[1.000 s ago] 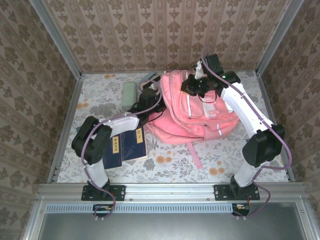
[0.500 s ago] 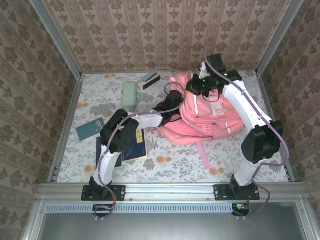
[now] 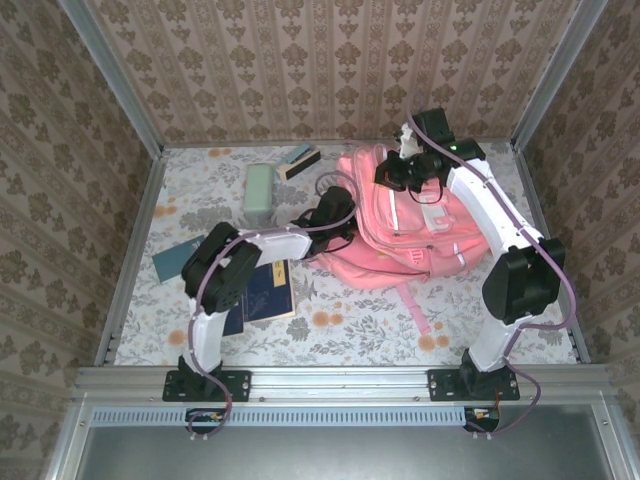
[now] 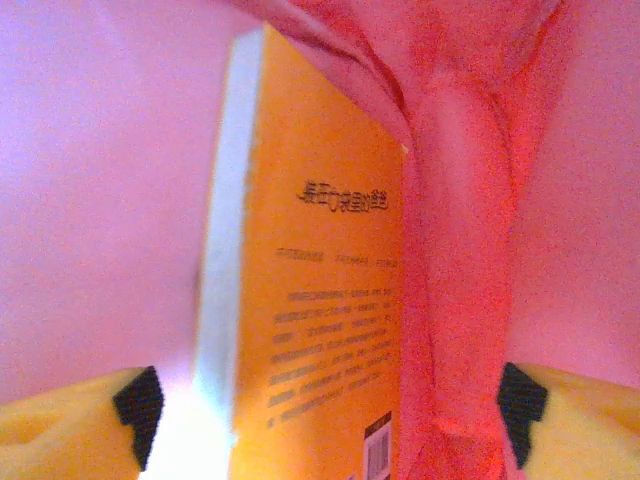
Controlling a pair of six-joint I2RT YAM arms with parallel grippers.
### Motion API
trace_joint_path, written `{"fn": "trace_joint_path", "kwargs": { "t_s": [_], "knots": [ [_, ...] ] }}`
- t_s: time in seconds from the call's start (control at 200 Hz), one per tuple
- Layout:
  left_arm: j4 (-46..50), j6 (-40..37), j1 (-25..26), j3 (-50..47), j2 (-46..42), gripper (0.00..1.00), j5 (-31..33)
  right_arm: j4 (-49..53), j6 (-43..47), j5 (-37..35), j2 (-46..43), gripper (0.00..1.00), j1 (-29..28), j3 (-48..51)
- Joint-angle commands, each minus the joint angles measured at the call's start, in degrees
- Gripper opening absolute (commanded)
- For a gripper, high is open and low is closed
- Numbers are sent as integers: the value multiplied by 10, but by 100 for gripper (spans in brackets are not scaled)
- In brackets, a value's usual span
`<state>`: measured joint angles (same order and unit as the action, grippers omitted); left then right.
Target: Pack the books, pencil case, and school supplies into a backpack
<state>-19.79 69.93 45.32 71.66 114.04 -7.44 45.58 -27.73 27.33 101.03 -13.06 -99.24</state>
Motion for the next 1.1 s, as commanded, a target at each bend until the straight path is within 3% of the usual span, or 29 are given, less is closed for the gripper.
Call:
{"fn": "trace_joint_path", "kwargs": {
  "t_s": [0.0,0.345,0.43,0.505,0.73,0.945,1.095],
  "knots": [
    [67,-40,-17,-25,-86,93,17,-32,46,10,-4,0,4,0],
    [327,-160,-73,-129,-295,92,72,-45,88,-65,-4,0,-27,80],
    [370,-193,-98,-164,-342,92,70,-42,94,-92,1,13,-43,85],
    [403,-213,-123,-200,-383,92,74,-39,89,-128,1,30,-57,86],
    [454,-237,-201,-300,-484,92,49,-46,69,-276,-41,47,-123,101],
    [488,-253,-254,-347,-534,92,45,-96,13,-249,-54,44,-220,145],
    [502,-273,-294,-363,-562,92,28,-187,-36,-191,-20,30,-299,179]
  ]
}}
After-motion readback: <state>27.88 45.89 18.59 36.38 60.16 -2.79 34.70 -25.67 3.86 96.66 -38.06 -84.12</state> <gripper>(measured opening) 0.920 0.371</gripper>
